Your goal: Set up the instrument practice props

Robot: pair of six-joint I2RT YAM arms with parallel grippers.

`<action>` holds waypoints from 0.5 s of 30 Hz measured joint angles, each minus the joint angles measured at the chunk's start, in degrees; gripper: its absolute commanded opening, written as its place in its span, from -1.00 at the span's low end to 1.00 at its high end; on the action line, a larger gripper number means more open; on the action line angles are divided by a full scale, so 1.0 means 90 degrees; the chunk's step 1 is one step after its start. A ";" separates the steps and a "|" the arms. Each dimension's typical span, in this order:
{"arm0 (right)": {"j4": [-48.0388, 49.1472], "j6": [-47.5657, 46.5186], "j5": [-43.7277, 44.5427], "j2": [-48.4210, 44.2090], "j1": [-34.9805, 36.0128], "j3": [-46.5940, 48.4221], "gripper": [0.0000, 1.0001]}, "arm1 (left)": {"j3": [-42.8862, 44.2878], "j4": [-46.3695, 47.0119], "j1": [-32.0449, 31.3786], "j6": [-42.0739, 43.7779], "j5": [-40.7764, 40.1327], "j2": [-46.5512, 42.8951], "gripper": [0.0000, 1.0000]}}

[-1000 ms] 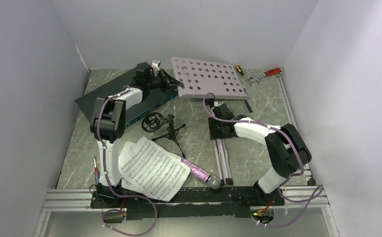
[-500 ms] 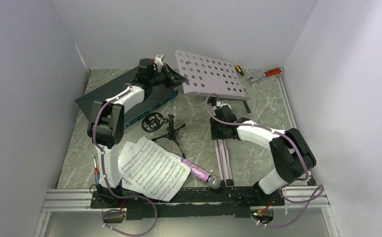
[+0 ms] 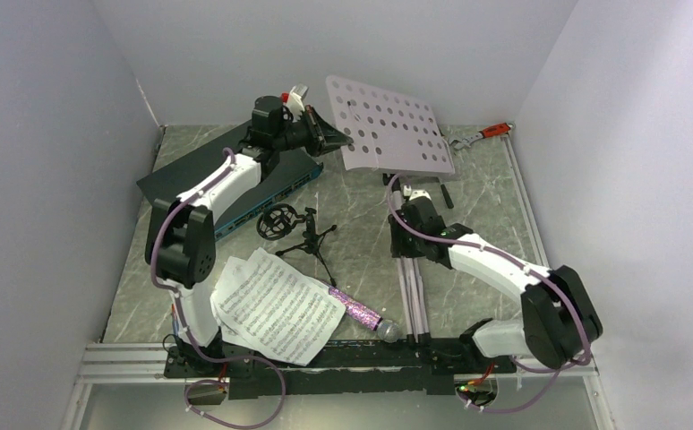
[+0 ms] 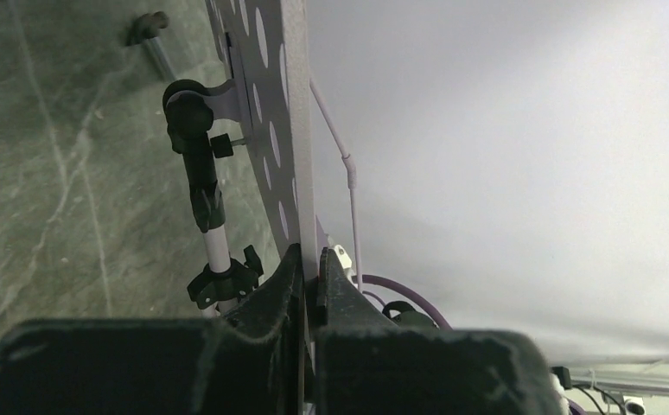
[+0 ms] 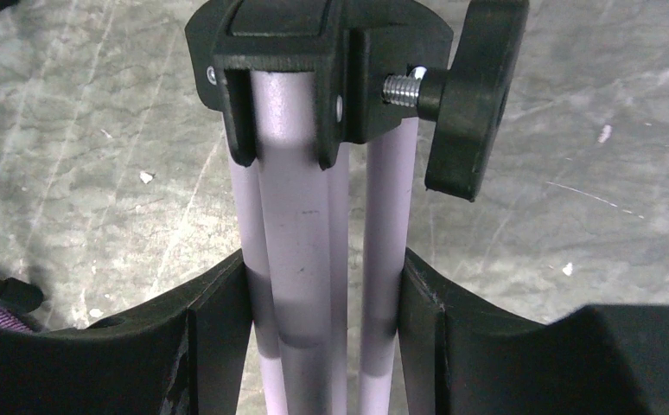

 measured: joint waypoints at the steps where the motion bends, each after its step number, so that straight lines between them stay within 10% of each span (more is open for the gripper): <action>1: -0.0066 0.0000 0.0034 -0.0131 0.0000 -0.0002 -1.00 | 0.0000 0.0000 -0.0027 0.0002 0.0000 -0.0080 -0.95; 15: -0.0138 -0.0294 0.0423 -0.1226 0.0000 -0.0015 -1.00 | 0.0204 0.0100 -0.0345 0.0017 0.0068 -0.0903 -0.95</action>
